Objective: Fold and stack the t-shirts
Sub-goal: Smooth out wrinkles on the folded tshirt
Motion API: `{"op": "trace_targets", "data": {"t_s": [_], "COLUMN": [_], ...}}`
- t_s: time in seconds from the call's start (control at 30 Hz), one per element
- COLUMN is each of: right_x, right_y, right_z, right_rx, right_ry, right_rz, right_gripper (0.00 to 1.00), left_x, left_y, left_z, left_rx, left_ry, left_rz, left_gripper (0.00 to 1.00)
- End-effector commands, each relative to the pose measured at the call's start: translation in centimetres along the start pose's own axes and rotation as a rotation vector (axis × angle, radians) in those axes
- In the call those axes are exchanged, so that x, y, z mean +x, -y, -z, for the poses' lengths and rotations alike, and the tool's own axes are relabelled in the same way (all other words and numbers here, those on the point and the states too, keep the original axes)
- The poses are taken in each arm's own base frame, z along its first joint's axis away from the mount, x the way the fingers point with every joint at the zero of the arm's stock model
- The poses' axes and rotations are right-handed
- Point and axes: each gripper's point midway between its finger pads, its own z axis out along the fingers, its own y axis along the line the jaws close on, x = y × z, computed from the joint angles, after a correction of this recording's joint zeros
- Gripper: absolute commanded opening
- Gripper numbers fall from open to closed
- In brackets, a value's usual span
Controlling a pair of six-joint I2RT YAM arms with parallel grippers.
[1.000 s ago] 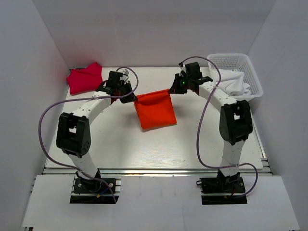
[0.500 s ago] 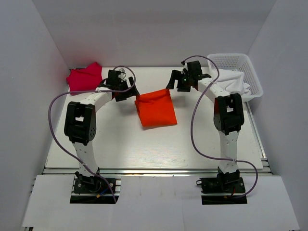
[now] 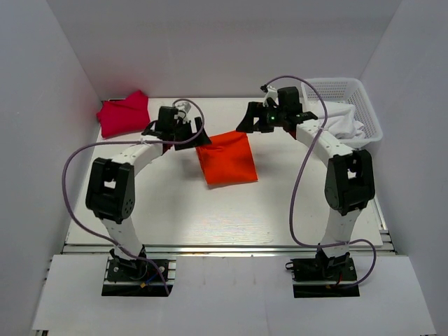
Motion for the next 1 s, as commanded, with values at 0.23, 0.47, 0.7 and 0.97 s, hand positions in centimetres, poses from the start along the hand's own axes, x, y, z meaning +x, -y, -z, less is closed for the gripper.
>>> {"op": "trace_targets", "data": {"t_s": [0.23, 0.47, 0.7, 0.97], "right_x": [-0.8, -0.4, 2.7, 1.5], "right_y": [-1.7, 1.4, 7.1, 6.0], "right_z": [-3.6, -7.7, -11.7, -11.2], "right_rx": [-0.15, -0.121, 0.003, -0.023], "right_ry": [0.062, 0.061, 0.005, -0.001], "right_rz": [-0.075, -0.207, -0.341, -0.28], "right_gripper": [0.9, 0.9, 0.9, 0.9], "left_x": [-6.1, -2.8, -0.6, -3.8], "left_y": [6.6, 4.5, 0.2, 0.2], "left_z": [3.0, -2.7, -7.5, -6.1], "left_rx": [0.251, 0.314, 0.229, 0.205], "left_ry": [0.158, 0.018, -0.079, -0.011], "left_rz": [-0.154, -0.055, 0.041, -0.016], "left_gripper": [1.0, 1.0, 1.0, 1.0]}}
